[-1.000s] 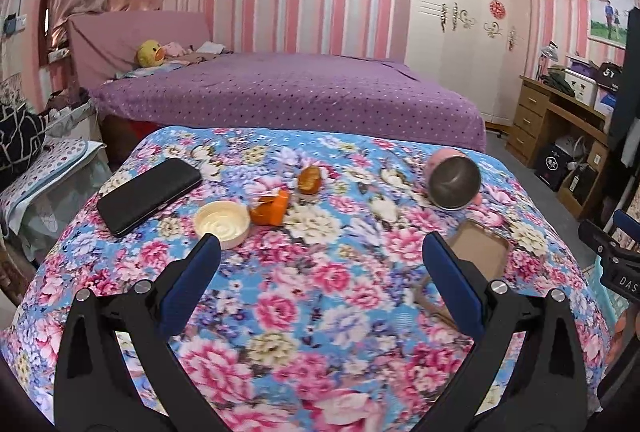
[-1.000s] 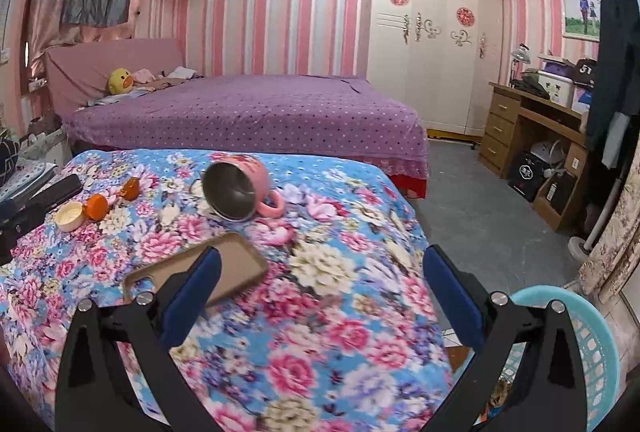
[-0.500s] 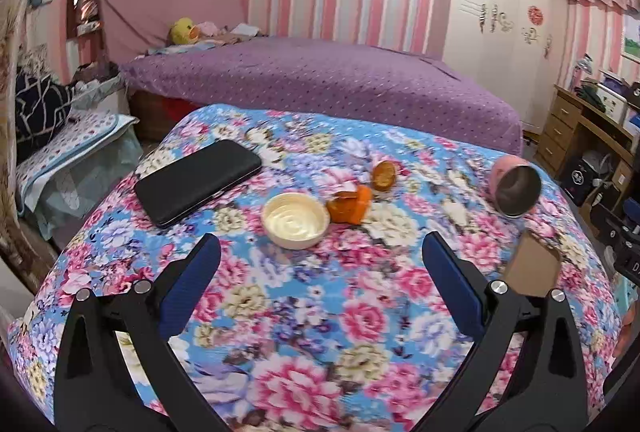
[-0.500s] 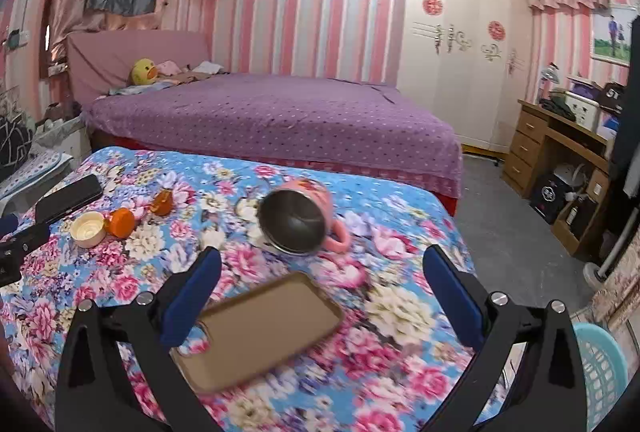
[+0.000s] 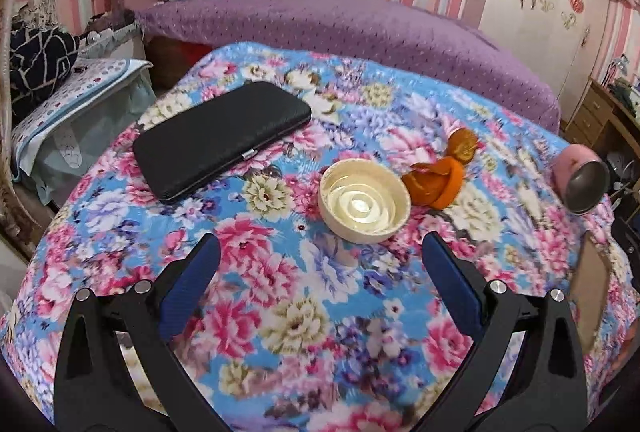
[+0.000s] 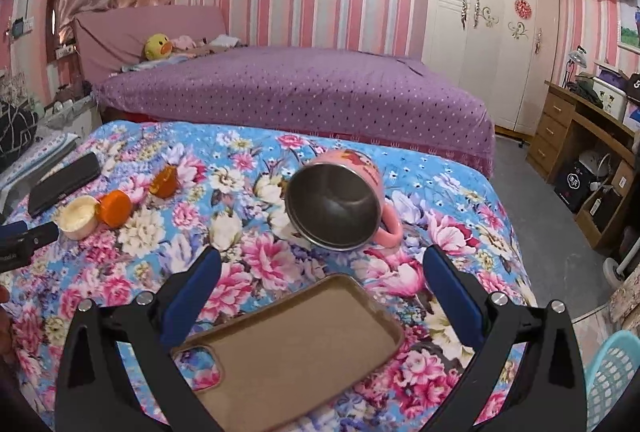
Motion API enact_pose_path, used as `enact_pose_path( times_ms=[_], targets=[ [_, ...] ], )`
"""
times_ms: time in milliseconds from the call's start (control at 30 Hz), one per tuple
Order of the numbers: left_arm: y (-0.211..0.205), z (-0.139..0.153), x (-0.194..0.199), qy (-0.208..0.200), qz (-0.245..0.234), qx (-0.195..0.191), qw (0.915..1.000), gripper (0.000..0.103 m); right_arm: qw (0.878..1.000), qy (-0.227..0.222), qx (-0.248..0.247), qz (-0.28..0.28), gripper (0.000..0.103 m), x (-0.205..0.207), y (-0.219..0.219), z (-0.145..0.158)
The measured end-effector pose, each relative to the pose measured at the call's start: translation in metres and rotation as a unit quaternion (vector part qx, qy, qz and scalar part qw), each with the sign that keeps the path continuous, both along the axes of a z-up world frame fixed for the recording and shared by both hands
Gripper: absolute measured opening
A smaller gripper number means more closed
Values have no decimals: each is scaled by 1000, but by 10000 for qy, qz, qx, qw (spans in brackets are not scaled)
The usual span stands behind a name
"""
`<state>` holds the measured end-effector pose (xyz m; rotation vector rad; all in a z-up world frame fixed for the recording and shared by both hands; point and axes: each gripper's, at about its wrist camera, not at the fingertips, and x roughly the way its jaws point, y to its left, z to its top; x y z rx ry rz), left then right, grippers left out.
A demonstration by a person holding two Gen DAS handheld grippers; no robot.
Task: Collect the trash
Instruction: 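Grasp the cream plastic lid with the left tool, then grasp the orange peel with the right tool while the left tool holds the lid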
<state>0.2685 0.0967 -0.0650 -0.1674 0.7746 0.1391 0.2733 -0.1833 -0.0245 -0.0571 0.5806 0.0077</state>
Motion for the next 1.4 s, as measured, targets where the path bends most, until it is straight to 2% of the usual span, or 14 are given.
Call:
enact_pose_path(
  times_ms=[100,233,367,433,467,633,767,900,1100,1200,1333,1400],
  targets=[
    [-4,-6,13,142,-167,-89,9997,95,9999,96,78,0,98,7,-3,-2],
    [-13,-16,31,477,-281,11,9985,87,9998,187,91,6,98,15,-4,-6],
    [-17,-16,39,444,-393,22,9982,79,9997,196,114,13,98,20,-4,-6],
    [-17,-15,39,413,-439,17,9982,63,9996,199,173,69,98,21,-3,-5],
    [-16,-14,39,387,-481,-16,9981,59,9995,214,195,113,98,21,0,-5],
    [-5,-9,32,322,-602,-161,9975,59,9992,179,-37,368,98,20,31,-1],
    [17,4,22,158,-381,-137,9991,59,9980,157,-81,603,96,24,62,4],
    [44,12,16,71,-107,-142,9998,59,9965,171,-193,791,86,39,96,4],
    [74,18,9,-52,219,-46,9997,59,9948,358,-68,952,81,80,134,-4],
    [90,19,8,-85,413,-27,9991,59,9927,557,-60,1068,75,101,152,-14],
    [103,20,7,-102,601,-8,9981,59,9895,872,-80,1151,59,122,165,-30],
    [103,22,7,-126,603,36,9981,59,9872,1016,6,1226,43,129,167,-34]
  ],
)
